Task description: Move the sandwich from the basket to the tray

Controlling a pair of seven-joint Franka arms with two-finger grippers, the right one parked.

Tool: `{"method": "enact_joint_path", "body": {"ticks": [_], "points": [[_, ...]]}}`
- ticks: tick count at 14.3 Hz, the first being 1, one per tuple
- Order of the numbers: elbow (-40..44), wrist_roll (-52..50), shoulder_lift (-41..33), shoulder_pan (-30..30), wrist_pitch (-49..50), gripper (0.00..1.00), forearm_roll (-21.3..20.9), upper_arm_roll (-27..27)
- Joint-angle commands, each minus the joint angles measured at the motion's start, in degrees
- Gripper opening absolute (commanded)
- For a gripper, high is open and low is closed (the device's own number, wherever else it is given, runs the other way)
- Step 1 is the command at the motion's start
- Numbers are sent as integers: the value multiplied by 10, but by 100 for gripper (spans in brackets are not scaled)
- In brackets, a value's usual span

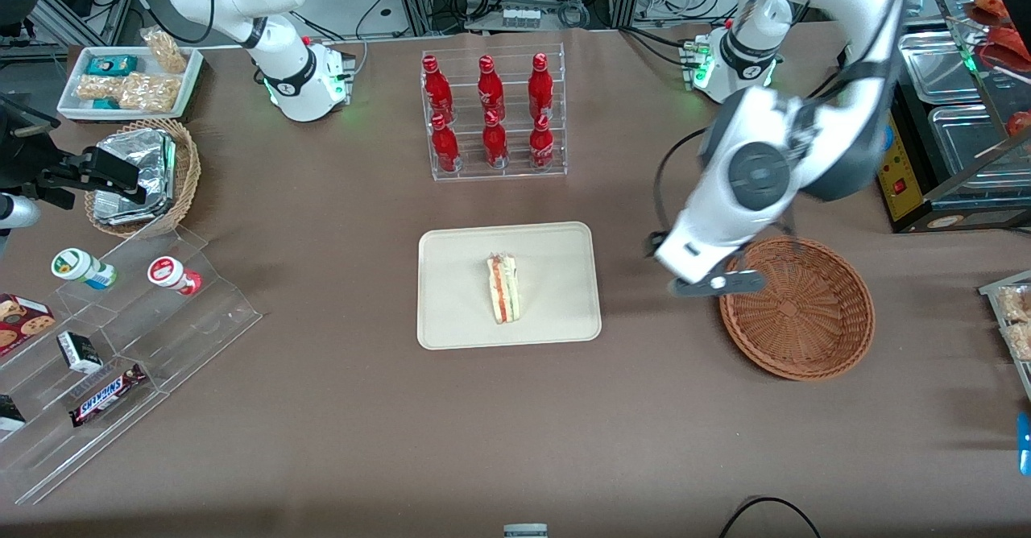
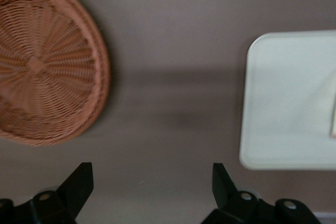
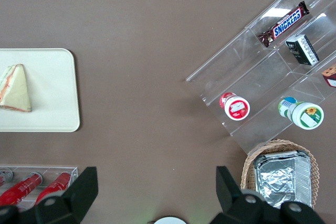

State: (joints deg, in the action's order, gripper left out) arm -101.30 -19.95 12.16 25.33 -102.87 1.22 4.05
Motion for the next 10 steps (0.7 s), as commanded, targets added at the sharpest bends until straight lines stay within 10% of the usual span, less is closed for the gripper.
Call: {"method": "enact_joint_path", "body": {"ticks": [1,10], "points": [[-24,95,-67,-50,56,100,-5,-6],[83,217,-112,-303,136,100,-40,-118]]}}
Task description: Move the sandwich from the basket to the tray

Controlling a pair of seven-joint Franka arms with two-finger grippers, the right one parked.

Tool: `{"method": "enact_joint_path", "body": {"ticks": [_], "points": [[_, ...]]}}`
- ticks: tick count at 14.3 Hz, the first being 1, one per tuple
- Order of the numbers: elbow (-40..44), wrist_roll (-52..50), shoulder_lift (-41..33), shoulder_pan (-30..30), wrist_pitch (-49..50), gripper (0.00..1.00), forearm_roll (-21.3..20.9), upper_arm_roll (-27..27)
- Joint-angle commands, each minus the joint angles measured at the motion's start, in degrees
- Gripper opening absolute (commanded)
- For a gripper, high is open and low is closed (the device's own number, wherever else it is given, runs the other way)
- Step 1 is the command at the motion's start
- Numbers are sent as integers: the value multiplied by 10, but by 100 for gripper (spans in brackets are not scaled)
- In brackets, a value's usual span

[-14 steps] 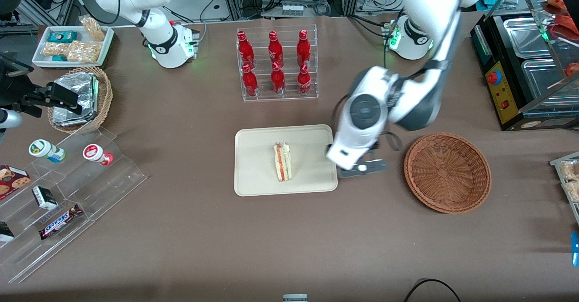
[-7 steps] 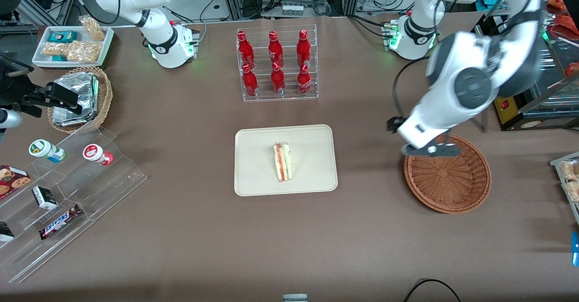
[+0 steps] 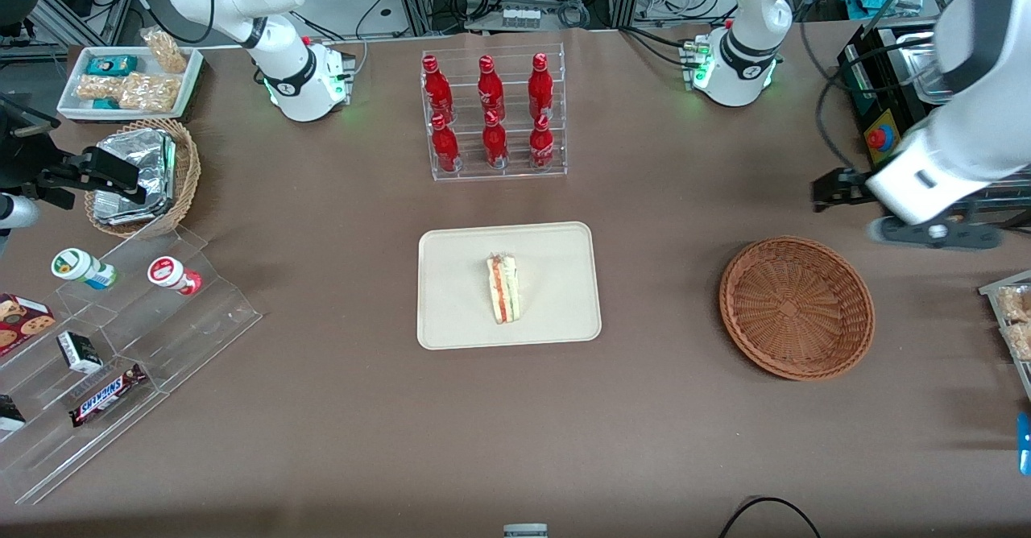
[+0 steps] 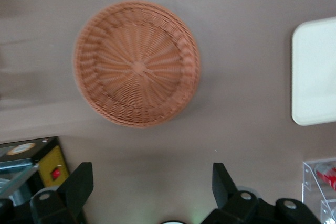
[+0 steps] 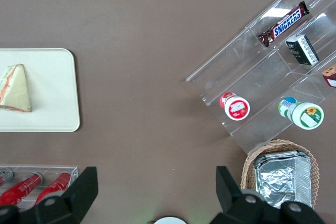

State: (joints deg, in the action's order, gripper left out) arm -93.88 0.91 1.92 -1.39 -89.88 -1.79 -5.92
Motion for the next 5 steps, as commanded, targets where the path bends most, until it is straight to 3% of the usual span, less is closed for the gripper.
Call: {"method": "enact_joint_path", "body": {"ticks": [1,5], "points": [[10,8,-13,-48,-4,100,-10,-17],[13,3,-17,-49,-12,100,-9,-15]]}}
